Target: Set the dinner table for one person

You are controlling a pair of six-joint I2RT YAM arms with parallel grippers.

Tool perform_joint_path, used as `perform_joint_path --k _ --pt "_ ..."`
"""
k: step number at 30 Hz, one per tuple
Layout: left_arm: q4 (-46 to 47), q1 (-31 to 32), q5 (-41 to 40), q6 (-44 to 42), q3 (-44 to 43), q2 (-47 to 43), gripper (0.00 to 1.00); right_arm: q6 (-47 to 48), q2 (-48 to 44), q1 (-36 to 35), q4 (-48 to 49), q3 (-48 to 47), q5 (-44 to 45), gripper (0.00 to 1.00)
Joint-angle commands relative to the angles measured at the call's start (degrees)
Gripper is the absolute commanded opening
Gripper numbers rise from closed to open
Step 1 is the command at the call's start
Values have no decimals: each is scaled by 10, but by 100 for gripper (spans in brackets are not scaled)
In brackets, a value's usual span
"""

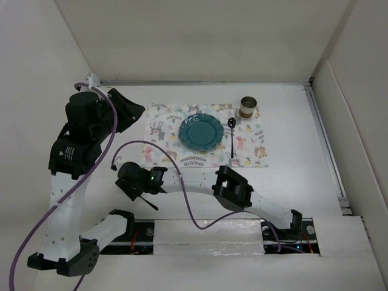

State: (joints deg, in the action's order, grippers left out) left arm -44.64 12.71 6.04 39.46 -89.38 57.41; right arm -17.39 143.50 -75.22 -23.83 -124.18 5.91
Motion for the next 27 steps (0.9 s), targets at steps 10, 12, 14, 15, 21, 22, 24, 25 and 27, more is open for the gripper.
perform_joint_path --k 10,12,14,15,21,22,24,25,27 --pt "17 0 15 6 1 -5 39 26 6 -34 -21 34 98 14" --pt "18 0 13 7 0 -4 39 26 5 -39 -26 32 114 2" --pt "20 0 10 8 -2 -3 39 22 -2 -39 -26 26 133 0" --pt "20 0 7 8 -5 -3 38 19 -5 -33 -26 21 139 0" --pt "15 0 -2 6 -18 -1 39 -39 -53 37 -46 -45 150 0" --pt "12 0 -5 4 -16 -1 38 -51 -65 65 -38 -42 140 0" --pt "9 0 -12 5 -11 -5 38 -83 -99 96 -23 -25 129 0" --pt "8 0 -14 6 -11 -5 38 -95 -106 111 -11 -19 117 0" --pt "10 0 -16 6 -2 -9 38 -125 -113 154 -6 -21 109 0"
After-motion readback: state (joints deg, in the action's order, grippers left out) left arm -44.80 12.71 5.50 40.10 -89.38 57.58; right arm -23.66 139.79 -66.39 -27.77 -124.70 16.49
